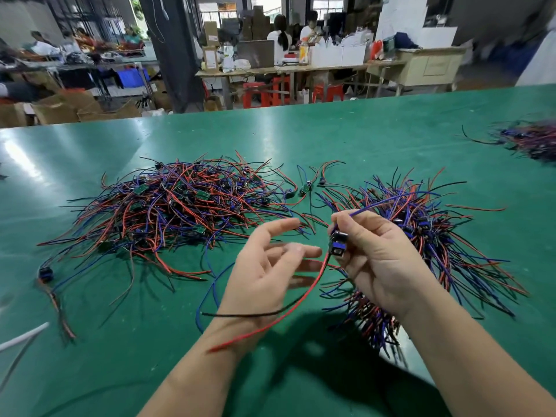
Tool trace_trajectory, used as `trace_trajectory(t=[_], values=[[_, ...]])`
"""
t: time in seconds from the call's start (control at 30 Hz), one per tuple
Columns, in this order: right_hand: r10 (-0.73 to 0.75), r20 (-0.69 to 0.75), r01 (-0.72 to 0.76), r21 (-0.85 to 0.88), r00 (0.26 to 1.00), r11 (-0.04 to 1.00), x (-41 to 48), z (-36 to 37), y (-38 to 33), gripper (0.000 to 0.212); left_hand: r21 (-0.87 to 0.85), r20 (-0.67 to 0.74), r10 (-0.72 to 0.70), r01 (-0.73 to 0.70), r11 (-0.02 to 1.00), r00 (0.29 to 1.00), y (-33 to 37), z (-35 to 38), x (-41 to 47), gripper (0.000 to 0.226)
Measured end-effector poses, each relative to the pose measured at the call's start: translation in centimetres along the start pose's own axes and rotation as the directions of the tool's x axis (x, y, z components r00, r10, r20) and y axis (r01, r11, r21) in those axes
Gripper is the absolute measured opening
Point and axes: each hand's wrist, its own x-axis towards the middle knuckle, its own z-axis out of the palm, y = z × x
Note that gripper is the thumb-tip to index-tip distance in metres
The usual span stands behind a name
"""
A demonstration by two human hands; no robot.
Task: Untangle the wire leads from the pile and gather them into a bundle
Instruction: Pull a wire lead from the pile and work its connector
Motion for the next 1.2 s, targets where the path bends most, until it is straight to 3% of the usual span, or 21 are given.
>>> trace_trajectory(t=[0.07,0.23,0.37,0.5,0.63,0.73,0.8,0.87,0.93,1.0,1.07,1.13,1.2], values=[[-0.030,0.066,0.038,-0.137,0.997,0.990,0.1,-0.3,0.4,0.006,-0.134,0.047,-0.194,0.199,0.971,0.980,0.4,0.2,-0.2,0.034],[-0.113,0.072,0.132,-0.382,0.991,0.915,0.6,-0.9,1.2,0.018,-0.056,-0.020,-0.201,0.199,0.978,0.979,-0.1,0.7,-0.6,0.021],[-0.199,-0.070,0.168,-0.309,0.977,0.936,1.1,-1.6,-0.6,0.007,0.053,0.032,-0.148,0.146,0.988,0.989,-0.2,0.8,-0.8,0.022],[-0.227,-0.265,0.189,-0.161,0.937,0.969,1.5,-2.6,-2.6,0.014,0.145,0.164,-0.147,0.123,0.982,0.976,-0.4,0.9,-1.1,0.012],[-0.246,-0.332,0.205,-0.154,0.911,0.967,1.5,-2.8,-2.4,0.017,0.205,0.230,-0.196,0.150,0.967,0.953,-0.4,0.2,-0.9,0.012],[-0.242,-0.304,0.188,-0.198,0.921,0.962,1.6,-2.9,-2.4,0.014,0.236,0.247,-0.234,0.176,0.956,0.940,-0.1,-0.5,-0.7,0.013],[-0.214,-0.277,0.166,-0.189,0.937,0.968,1.8,-2.8,-2.2,0.017,0.238,0.198,-0.237,0.187,0.953,0.951,0.1,-0.8,-0.5,0.012],[-0.192,-0.283,0.148,-0.171,0.940,0.974,1.9,-2.5,-1.6,0.015,0.185,0.066,-0.225,0.210,0.960,0.972,0.1,-0.9,-0.2,0.010],[-0.149,-0.222,0.089,-0.260,0.963,0.961,1.8,-2.0,-0.7,0.011,0.110,-0.081,-0.218,0.226,0.968,0.972,-0.2,-1.1,0.1,0.011],[-0.080,-0.049,0.054,-0.401,0.996,0.914,1.4,-1.6,0.5,0.029,0.073,-0.168,-0.209,0.224,0.972,0.963,-0.5,-1.0,0.3,0.013],[-0.061,0.151,0.139,-0.584,0.987,0.800,0.6,-1.1,1.6,0.037,0.070,-0.198,-0.204,0.221,0.973,0.959,-0.9,-0.9,0.3,0.011],[-0.111,0.239,0.258,-0.771,0.965,0.583,0.2,-0.9,2.1,0.027,0.084,-0.189,-0.203,0.222,0.971,0.961,-1.1,-0.9,0.2,0.010],[-0.175,0.260,0.313,-0.828,0.949,0.465,0.3,-1.0,2.1,0.020,0.107,-0.139,-0.197,0.212,0.971,0.970,-1.1,-0.9,0.2,0.012]])
